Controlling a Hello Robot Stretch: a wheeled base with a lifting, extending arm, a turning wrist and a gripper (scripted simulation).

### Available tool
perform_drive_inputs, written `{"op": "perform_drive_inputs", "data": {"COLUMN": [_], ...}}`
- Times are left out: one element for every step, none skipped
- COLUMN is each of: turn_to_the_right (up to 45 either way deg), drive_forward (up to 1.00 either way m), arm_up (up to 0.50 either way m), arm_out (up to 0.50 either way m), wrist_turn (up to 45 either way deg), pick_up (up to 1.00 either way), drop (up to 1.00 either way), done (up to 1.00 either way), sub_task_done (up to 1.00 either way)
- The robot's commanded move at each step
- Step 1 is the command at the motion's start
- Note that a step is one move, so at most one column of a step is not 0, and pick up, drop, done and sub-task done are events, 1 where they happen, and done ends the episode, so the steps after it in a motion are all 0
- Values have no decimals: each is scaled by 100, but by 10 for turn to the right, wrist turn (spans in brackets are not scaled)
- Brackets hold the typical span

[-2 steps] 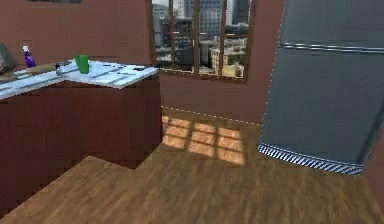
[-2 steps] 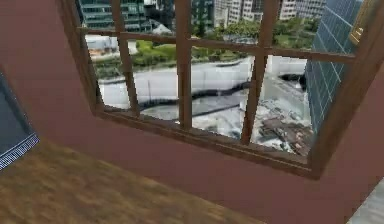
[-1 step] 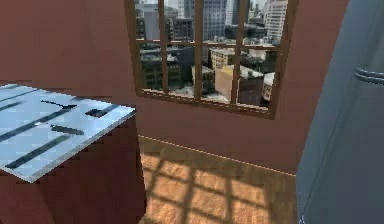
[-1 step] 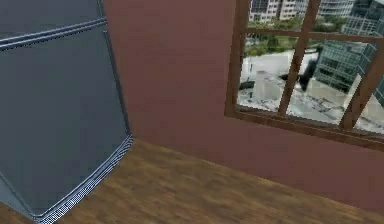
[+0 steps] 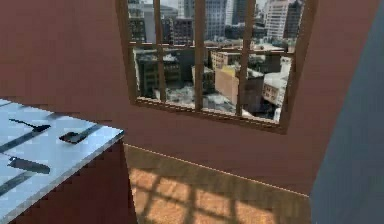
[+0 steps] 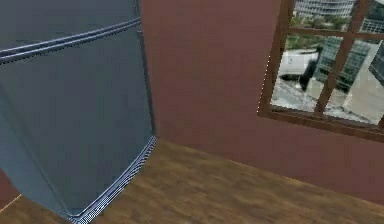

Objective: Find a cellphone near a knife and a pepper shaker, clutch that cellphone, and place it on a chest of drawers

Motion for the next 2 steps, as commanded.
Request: {"op": "perform_drive_inputs", "data": {"turn_to_the_right": [-450, -450], "drive_forward": [0, 0], "arm_up": [0, 0], "arm_out": [0, 0], "wrist_turn": [0, 0], "pick_up": [0, 0], "drop": [0, 0], "done": [0, 0], "sub_task_done": [0, 0]}}
